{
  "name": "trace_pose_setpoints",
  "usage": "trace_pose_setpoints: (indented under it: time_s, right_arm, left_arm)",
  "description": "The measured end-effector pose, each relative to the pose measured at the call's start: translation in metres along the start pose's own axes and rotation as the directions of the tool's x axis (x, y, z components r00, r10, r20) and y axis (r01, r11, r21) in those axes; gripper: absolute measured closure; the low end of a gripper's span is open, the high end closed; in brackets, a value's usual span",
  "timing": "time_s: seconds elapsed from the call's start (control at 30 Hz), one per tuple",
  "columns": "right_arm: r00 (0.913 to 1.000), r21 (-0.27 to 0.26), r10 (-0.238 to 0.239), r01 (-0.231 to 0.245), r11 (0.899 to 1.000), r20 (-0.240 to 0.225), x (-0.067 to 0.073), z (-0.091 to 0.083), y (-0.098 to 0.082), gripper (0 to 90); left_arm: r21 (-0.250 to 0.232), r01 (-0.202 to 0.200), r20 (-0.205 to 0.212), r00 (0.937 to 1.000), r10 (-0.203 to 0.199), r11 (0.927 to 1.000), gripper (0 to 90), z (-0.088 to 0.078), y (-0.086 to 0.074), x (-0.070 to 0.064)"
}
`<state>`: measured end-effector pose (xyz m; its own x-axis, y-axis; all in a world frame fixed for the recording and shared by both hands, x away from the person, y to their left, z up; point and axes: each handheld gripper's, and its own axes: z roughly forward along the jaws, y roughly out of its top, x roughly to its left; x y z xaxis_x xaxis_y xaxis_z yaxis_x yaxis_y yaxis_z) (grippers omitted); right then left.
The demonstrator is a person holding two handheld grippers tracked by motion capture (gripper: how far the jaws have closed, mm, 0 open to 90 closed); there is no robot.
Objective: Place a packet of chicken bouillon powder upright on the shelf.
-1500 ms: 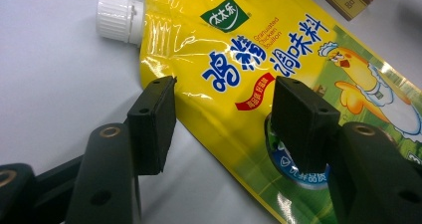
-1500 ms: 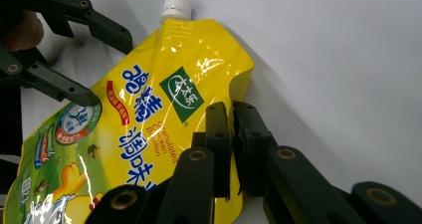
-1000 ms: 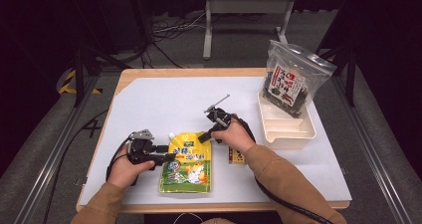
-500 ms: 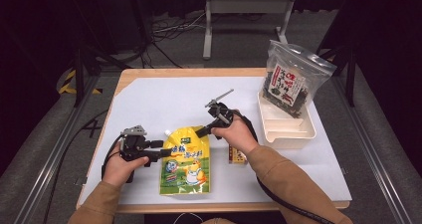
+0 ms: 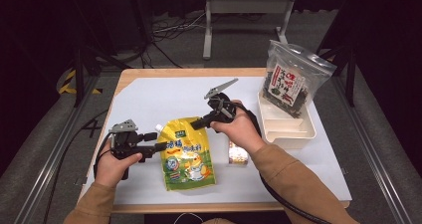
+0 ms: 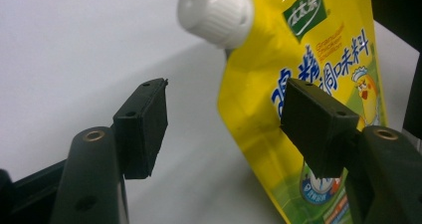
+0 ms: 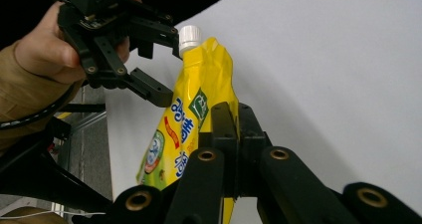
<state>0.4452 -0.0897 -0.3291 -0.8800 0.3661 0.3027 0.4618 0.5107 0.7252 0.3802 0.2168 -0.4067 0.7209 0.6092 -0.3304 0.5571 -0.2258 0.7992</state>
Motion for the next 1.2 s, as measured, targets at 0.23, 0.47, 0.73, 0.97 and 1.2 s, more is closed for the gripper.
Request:
trace_pose_setpoints:
  time_s: [0.23,0.47,0.73,0.97,1.2]
  right_arm:
    - [0.9948,-0.019,-0.099,0.099,0.995,0.026,0.017,-0.017,0.012,90.0]
    - [0.9829,-0.043,-0.175,0.178,0.983,0.057,0.029,-0.032,0.020,90.0]
    - [0.9648,-0.063,-0.238,0.246,0.967,0.112,0.036,-0.049,0.025,90.0]
    - [0.9531,-0.076,-0.253,0.269,0.960,0.166,0.032,-0.066,0.027,90.0]
    - [0.9488,-0.103,-0.250,0.273,0.957,0.193,0.030,-0.086,0.027,90.0]
  left_arm:
    - [-0.027,-0.014,0.021,0.9997,0.015,0.9995,34.3,-0.004,0.002,-0.002]
    - [-0.056,-0.059,0.038,0.9974,0.061,0.9967,34.0,-0.006,0.004,-0.006]
    - [-0.050,-0.056,0.038,0.9976,0.058,0.9972,33.8,-0.004,0.003,-0.005]
    - [-0.048,-0.046,0.034,0.9983,0.047,0.9978,33.8,-0.003,0.001,-0.001]
    - [-0.042,-0.039,0.034,0.9986,0.041,0.9983,33.8,-0.002,0.000,0.000]
